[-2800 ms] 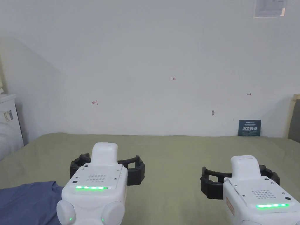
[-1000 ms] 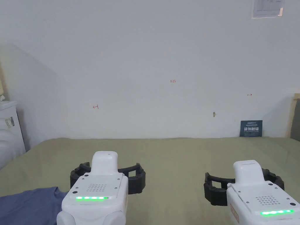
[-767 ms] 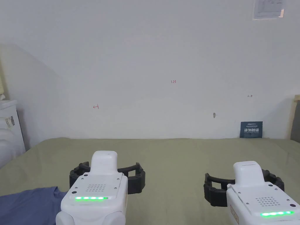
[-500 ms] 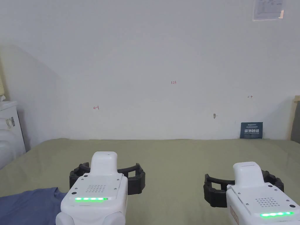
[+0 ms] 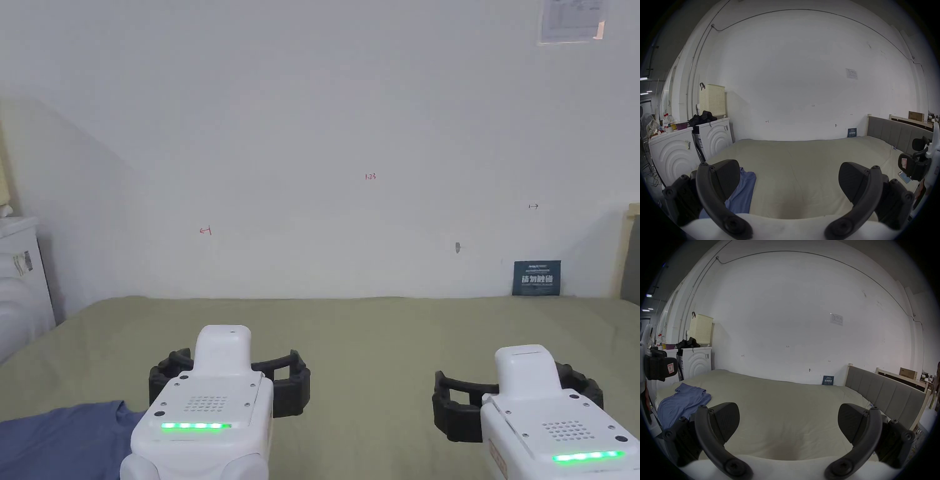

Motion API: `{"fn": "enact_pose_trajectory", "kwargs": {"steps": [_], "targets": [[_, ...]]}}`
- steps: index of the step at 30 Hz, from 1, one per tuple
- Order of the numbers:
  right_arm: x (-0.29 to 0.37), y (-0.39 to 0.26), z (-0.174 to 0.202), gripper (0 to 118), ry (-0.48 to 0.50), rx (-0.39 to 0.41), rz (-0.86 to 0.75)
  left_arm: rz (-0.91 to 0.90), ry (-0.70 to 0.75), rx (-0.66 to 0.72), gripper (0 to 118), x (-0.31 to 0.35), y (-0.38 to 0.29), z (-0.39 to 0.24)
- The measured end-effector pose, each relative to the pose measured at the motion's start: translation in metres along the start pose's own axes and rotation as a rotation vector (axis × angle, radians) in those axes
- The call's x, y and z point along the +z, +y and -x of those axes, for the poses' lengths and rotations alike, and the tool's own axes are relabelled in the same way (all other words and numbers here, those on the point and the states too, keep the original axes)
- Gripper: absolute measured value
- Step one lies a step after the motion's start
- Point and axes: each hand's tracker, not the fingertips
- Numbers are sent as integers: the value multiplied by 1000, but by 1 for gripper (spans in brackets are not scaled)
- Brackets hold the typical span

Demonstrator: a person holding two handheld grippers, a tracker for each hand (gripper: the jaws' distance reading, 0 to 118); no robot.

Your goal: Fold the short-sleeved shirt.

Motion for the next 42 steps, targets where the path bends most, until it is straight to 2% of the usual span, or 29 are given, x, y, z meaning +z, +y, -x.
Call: {"fn": "enact_pose_trajectory", "kwargs": {"steps": [33, 42], "targets": [[1, 3, 0, 118, -15, 4, -20, -15, -8, 15, 118, 2, 2, 2], [-2, 4, 0, 118, -13, -18, -16, -5, -13, 22, 118, 1, 2, 4]]}}
